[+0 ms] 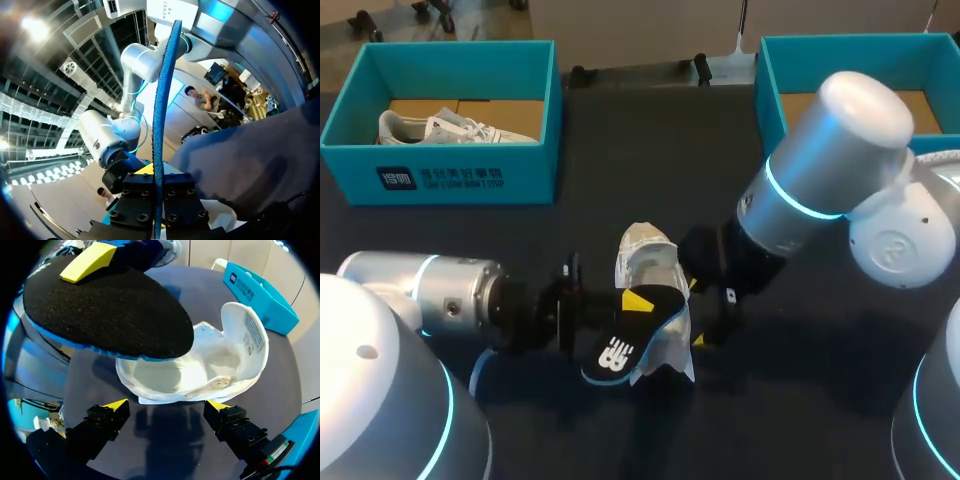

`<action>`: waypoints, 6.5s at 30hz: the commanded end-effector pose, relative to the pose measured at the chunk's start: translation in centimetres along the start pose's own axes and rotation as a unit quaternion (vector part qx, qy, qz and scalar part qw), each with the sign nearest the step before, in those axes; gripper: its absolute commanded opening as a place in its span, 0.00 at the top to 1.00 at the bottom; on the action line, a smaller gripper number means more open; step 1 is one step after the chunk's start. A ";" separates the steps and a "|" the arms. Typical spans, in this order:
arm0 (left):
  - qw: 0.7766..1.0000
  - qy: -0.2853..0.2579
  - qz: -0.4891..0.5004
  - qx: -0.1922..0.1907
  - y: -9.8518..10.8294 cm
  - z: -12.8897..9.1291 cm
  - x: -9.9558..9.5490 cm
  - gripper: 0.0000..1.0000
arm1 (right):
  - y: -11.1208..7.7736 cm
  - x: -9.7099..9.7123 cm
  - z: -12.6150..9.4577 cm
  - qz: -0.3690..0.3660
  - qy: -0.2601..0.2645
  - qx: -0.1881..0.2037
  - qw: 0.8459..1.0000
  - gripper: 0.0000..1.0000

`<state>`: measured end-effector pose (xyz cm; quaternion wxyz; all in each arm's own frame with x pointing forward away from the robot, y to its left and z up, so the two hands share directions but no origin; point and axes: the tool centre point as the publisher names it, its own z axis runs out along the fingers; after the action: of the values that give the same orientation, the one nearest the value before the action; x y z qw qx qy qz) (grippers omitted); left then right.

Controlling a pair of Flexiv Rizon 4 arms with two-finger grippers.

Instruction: Take the shoe out of the shoebox, open the shoe tongue, remove and reinsert the insole, then place the shoe into the shoebox

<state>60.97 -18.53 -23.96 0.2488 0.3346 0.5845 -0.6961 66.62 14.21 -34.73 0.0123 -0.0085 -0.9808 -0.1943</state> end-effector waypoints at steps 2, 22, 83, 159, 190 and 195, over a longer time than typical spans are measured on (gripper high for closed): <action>1.000 -0.009 -0.006 0.011 0.8 -0.1 0.5 1.00 | 0.7 1.2 -0.1 0.003 -0.021 0.009 1.000 0.00; 1.000 -0.007 -0.023 0.016 1.0 -0.3 0.7 1.00 | 1.2 1.4 0.3 0.010 -0.029 0.014 0.999 0.00; 0.989 -0.008 -0.147 0.025 4.4 0.2 2.1 1.00 | 1.2 1.4 0.3 0.010 -0.029 0.014 0.999 0.00; 0.992 0.013 -0.094 -0.081 7.6 -0.3 2.5 0.68 | 1.2 1.4 0.3 0.010 -0.029 0.014 0.999 0.00; 0.986 0.038 -0.040 -0.154 12.1 -0.5 4.0 1.00 | 1.2 1.4 0.3 0.010 -0.029 0.014 0.999 0.00; 0.987 0.032 -0.044 -0.149 11.8 -0.4 3.7 1.00 | 1.2 1.4 0.3 0.010 -0.029 0.014 0.999 0.00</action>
<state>67.52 -20.19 -34.56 0.2443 0.2915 0.7042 -0.5996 65.43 15.36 -34.40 -0.0119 -0.0230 -0.9833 -0.1804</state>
